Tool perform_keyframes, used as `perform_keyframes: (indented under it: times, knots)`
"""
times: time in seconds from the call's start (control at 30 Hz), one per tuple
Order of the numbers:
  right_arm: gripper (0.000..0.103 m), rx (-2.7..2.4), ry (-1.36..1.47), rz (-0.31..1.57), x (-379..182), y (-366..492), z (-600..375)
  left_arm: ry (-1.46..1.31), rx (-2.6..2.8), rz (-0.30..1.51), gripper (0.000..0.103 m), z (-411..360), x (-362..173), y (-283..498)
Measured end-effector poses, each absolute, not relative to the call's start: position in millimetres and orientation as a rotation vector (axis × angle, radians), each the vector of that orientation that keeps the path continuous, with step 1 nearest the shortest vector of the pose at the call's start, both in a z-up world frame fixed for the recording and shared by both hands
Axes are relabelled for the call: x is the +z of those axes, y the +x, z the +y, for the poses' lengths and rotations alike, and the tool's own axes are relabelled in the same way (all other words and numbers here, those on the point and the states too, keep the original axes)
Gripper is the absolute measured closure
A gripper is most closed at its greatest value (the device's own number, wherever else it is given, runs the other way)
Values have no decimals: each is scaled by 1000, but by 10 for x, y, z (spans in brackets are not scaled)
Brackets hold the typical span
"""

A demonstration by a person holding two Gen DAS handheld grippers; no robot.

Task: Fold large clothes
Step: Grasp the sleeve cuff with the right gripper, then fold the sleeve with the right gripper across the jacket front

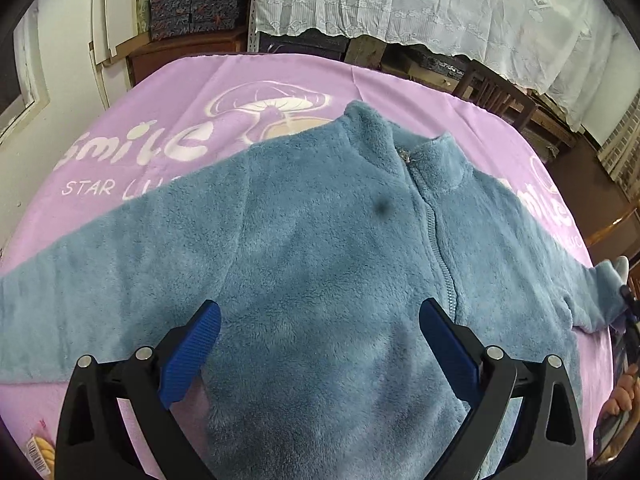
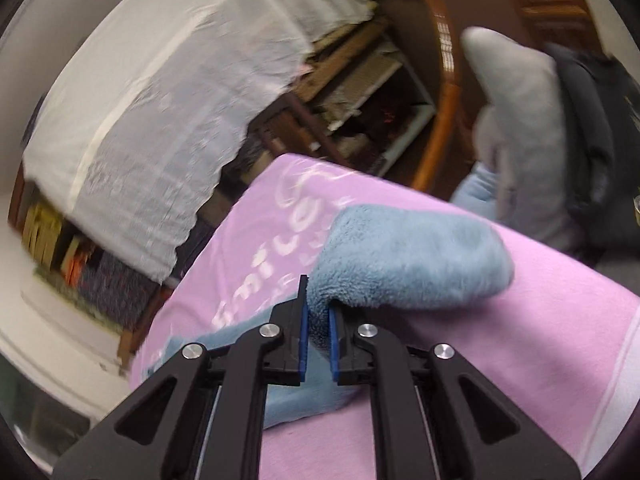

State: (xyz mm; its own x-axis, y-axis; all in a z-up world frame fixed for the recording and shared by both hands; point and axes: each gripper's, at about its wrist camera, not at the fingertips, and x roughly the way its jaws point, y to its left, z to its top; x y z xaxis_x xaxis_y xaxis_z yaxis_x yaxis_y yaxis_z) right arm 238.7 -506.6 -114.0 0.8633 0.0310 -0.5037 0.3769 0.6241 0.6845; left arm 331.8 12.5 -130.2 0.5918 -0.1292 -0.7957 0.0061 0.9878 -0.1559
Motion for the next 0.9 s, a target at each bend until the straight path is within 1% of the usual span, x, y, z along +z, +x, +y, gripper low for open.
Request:
perform_keyframes:
  times: [0.37, 0.5, 0.53, 0.6, 0.63, 0.67, 0.7, 0.73, 0.77, 0.8, 0.83, 0.87, 0.9]
  knots:
    - [96, 104, 595, 640, -650, 2971, -3704, -110, -77, 955, 3, 105, -1364, 3364]
    - [96, 204, 502, 722, -693, 3095, -3206, -93, -75, 958, 3, 82, -1378, 3364]
    - [94, 227, 478, 755, -738, 3125, -3096, -88, -76, 959, 3, 74, -1382, 3365]
    - [90, 279, 416, 866, -911, 3183, -2854, -76, -76, 961, 3, 56, -1393, 3365]
    - [85, 288, 399, 909, -1000, 3191, -2788, -71, -76, 962, 3, 44, -1400, 3370]
    - [78, 295, 382, 949, -1096, 3194, -2733, -68, -76, 962, 3, 43, -1403, 3370]
    - [76, 311, 373, 966, -1144, 3180, -2712, -63, -77, 962, 3, 35, -1408, 3368]
    - [74, 330, 369, 959, -1135, 3135, -2719, -61, -78, 962, 3, 34, -1410, 3370]
    - [66, 344, 374, 956, -1123, 3098, -2745, -56, -79, 962, 3, 28, -1414, 3369]
    - [62, 378, 404, 949, -1062, 3026, -2797, -50, -80, 961, 3, 15, -1418, 3365]
    - [55, 398, 424, 940, -1022, 2977, -2834, -44, -82, 959, 3, 5, -1420, 3359]
    - [50, 425, 452, 916, -940, 2889, -2910, -36, -84, 957, 3, -12, -1421, 3350]
    - [48, 442, 471, 885, -847, 2792, -3003, -24, -86, 952, 3, -33, -1417, 3334]
